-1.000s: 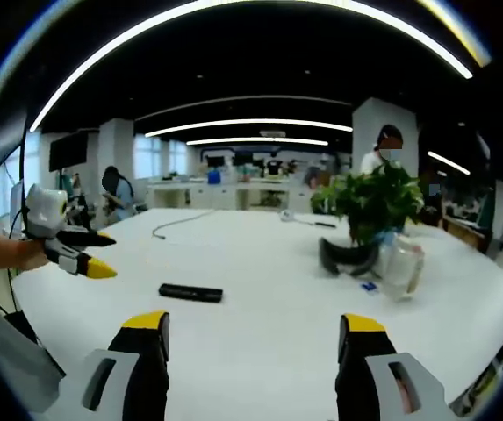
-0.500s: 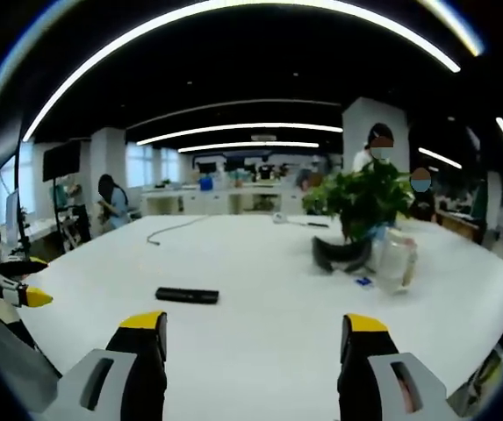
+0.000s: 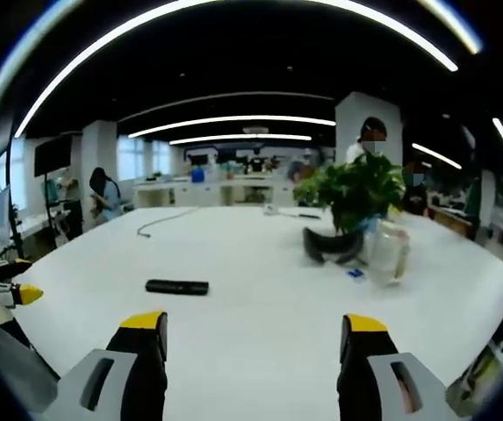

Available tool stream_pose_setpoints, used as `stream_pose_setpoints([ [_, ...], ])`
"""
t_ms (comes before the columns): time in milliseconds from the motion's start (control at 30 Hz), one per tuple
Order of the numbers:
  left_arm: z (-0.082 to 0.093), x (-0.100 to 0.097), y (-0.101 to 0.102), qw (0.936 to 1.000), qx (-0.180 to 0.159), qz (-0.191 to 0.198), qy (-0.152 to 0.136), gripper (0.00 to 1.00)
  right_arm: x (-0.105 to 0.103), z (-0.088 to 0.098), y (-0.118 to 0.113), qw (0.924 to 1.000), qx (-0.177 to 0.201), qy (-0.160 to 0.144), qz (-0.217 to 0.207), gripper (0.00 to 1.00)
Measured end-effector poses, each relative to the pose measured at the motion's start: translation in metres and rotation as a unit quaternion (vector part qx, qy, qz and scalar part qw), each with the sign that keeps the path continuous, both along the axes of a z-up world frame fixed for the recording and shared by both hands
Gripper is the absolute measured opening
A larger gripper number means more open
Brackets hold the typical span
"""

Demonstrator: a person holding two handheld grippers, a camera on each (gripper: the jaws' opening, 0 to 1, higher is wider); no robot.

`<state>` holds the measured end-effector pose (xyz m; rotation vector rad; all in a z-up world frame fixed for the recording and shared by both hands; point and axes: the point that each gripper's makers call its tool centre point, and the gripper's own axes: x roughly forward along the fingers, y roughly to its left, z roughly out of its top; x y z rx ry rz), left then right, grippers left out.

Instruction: Press the specified remote control buttons in sequence, fully releasing each button before pressing the next.

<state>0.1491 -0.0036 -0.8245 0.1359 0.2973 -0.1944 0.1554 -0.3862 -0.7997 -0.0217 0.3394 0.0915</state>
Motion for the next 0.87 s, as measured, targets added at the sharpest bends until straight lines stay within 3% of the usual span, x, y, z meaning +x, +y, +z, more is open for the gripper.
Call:
stream_pose_setpoints([
  [267, -0.001, -0.001, -0.011, 0.9997, -0.016, -0.02, 0.001, 0.91, -0.002, 0.001, -0.012, 0.999, -0.029, -0.002, -0.033, 0.8],
  [367, 0.0, 0.0, -0.012, 0.9996, -0.015, -0.024, -0.002, 0.91, -0.001, -0.004, -0.018, 0.998, -0.038, 0.01, -0.049, 0.79],
  [567, -0.004, 0.0, -0.013, 0.9995, -0.008, -0.029, 0.006, 0.94, -0.002, -0.004, -0.018, 0.9978, -0.039, 0.013, -0.053, 0.79],
  [733, -0.001, 0.0, -0.014, 0.9989, -0.037, -0.03, 0.001, 0.98, -0.002, -0.007, -0.016, 0.9978, -0.041, 0.02, -0.048, 0.8],
  [867, -0.001, -0.001, -0.017, 0.9986, -0.039, -0.035, 0.004, 1.0, -0.002, -0.009, -0.015, 0.998, -0.034, 0.025, -0.046, 0.81],
])
